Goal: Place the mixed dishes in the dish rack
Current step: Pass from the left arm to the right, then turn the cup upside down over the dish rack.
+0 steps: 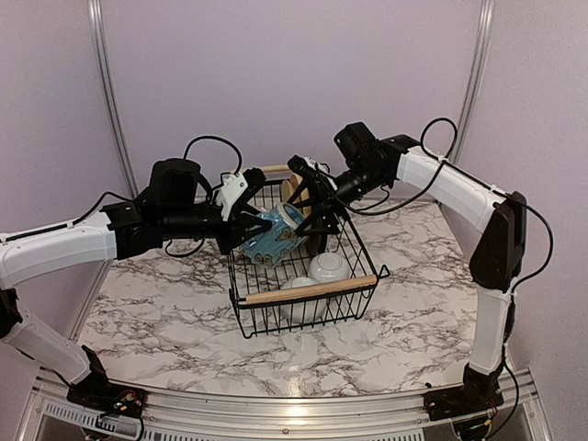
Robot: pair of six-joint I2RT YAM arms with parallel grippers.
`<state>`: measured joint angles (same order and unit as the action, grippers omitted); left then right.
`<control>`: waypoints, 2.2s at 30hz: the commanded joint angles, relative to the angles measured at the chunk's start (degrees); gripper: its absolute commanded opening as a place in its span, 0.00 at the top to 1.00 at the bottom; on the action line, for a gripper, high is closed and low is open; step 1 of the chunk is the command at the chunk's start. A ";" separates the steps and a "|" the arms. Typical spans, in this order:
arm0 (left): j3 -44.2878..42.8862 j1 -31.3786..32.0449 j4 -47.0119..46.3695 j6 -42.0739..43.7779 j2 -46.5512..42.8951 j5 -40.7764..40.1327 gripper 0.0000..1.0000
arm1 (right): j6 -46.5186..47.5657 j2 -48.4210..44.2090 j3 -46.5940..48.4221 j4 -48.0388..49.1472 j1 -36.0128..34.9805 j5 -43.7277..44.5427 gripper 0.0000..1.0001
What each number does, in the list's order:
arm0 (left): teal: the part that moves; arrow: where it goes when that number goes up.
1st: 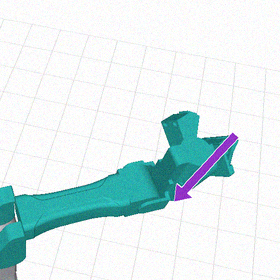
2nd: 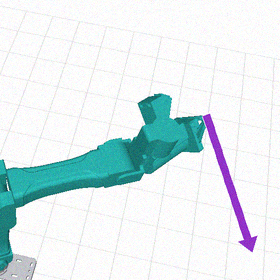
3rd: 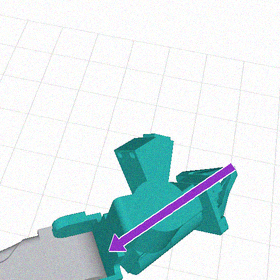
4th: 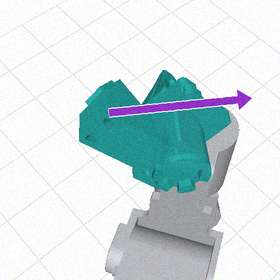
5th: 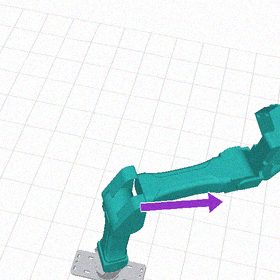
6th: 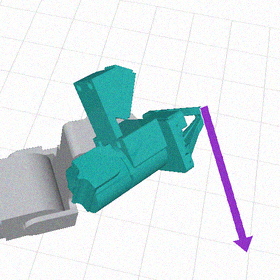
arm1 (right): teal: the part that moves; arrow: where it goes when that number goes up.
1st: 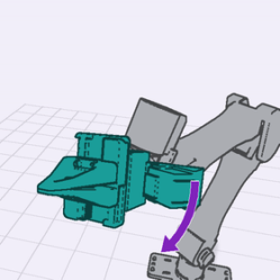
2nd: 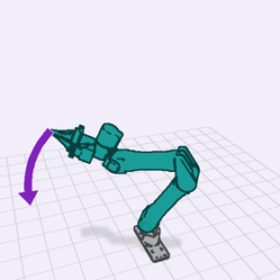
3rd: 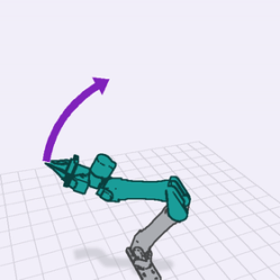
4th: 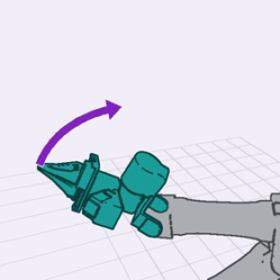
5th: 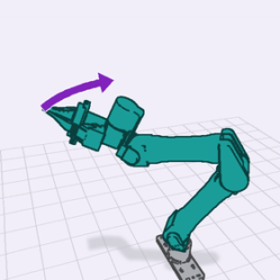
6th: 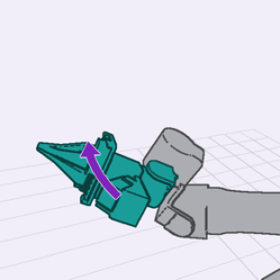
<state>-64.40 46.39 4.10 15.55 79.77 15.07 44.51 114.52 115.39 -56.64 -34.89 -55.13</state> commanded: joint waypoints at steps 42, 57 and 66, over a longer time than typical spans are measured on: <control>9.22 0.53 1.90 -15.10 -31.96 -21.11 0.35 | -6.49 6.87 10.62 1.68 -9.63 22.86 0.73; 9.71 0.50 5.15 -17.13 -35.01 -23.20 0.35 | -5.06 11.43 10.82 -1.03 -13.18 25.08 0.71; 10.43 0.56 4.52 -17.25 -33.88 -22.20 0.34 | 3.47 13.42 9.76 -4.67 -13.16 23.32 0.70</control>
<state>-54.85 46.85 7.94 -1.15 45.36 -7.55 42.37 127.76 123.20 -61.39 -47.37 -27.99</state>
